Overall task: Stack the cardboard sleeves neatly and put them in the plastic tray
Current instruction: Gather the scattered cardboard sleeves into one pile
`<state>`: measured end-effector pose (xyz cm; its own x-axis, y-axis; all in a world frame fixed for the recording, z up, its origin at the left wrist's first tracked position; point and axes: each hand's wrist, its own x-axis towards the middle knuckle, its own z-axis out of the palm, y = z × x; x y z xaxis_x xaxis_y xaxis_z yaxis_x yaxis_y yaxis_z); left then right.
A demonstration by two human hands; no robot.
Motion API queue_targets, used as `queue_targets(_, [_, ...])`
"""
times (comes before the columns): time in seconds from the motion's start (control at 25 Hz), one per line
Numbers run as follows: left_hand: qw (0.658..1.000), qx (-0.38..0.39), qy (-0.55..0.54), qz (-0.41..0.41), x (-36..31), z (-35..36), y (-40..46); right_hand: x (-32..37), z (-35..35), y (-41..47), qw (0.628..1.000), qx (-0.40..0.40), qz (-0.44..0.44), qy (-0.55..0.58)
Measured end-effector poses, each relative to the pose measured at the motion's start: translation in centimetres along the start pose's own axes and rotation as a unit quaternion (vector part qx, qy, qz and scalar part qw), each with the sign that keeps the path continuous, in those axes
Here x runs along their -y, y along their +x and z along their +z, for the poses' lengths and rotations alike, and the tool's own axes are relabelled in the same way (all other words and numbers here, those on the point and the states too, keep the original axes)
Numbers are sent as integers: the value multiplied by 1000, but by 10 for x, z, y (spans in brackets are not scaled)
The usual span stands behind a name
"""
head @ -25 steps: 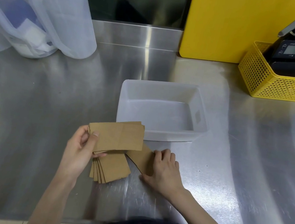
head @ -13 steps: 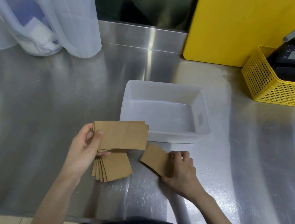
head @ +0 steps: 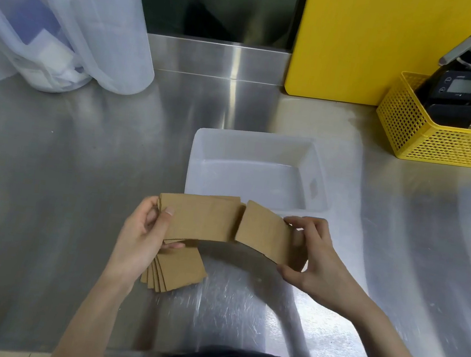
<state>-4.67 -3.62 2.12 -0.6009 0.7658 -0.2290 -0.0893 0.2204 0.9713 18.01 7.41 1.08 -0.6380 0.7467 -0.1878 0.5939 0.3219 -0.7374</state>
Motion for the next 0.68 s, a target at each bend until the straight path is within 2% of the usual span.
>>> queue_targets(0.32, [997, 73, 17, -6, 0, 20, -7, 36, 13, 13, 996, 16, -81, -41])
queue_targets(0.56, [996, 89, -11, -12, 0, 29, -9, 41, 21, 19, 987, -7, -115, -113])
queue_targets(0.68, [994, 105, -9, -15, 3, 31, -8, 41, 24, 20, 986, -7, -120, -113])
